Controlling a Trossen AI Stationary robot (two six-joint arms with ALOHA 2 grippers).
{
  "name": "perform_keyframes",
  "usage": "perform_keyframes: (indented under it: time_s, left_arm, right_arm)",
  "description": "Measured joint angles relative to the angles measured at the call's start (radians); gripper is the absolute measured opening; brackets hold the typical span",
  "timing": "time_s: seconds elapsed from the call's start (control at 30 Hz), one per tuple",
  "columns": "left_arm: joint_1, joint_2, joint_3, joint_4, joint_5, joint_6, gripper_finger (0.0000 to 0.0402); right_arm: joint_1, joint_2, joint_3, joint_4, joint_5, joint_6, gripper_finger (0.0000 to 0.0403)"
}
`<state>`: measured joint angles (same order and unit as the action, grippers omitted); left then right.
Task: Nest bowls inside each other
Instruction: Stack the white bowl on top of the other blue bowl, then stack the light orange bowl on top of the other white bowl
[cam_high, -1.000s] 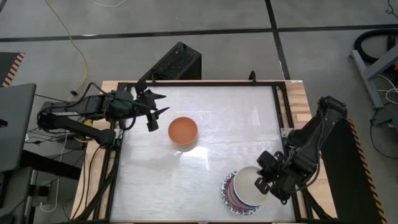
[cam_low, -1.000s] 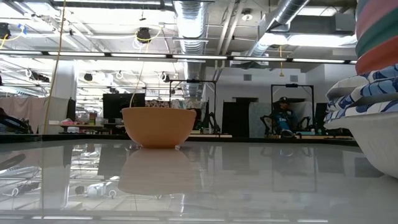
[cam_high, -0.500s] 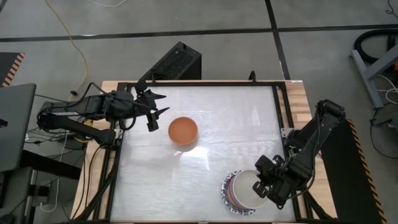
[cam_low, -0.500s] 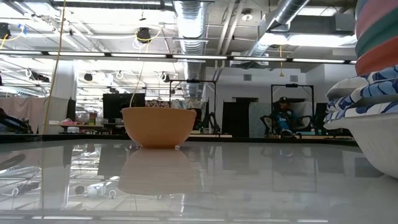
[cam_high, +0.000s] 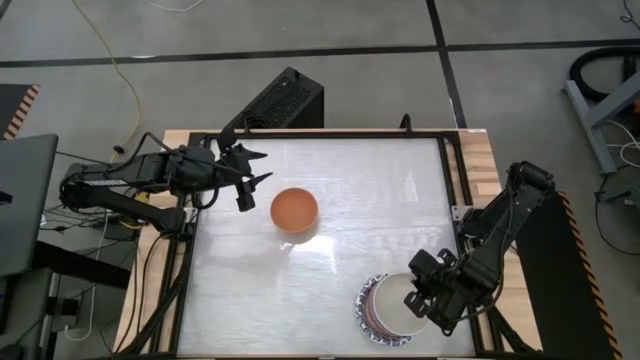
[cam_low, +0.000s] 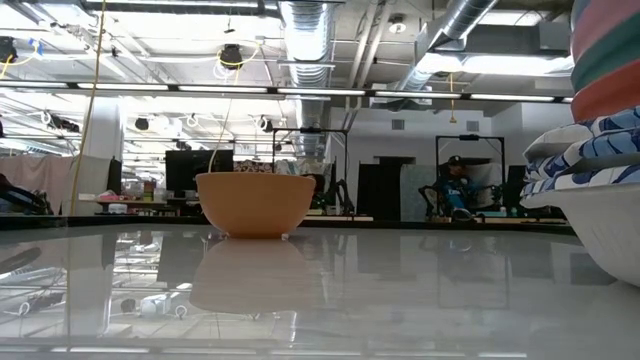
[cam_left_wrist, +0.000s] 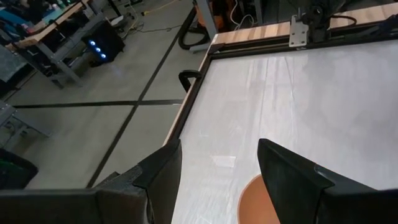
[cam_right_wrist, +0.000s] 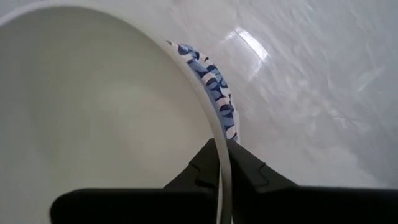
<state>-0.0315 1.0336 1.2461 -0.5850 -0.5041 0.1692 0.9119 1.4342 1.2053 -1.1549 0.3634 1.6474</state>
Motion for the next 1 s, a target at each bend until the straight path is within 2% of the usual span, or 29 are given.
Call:
perform_keyframes:
  time_s: [0.3, 0.73, 1.0]
  left_arm:
    - [0.000, 0.000, 0.000, 0.000, 0.000, -0.002, 0.0202]
    - [0.000, 0.000, 0.000, -0.009, 0.001, -0.035, 0.0202]
    - [0.031, 0.000, -0.001, -0.082, 0.055, -0.161, 0.0202]
  right_arm:
    - [-0.001, 0.000, 0.000, -0.004, -0.002, 0.002, 0.0092]
    - [-0.006, -0.012, 0.000, -0.002, -0.001, 0.001, 0.0228]
    - [-0.012, -0.099, 0.001, -0.030, 0.003, -0.005, 0.0241]
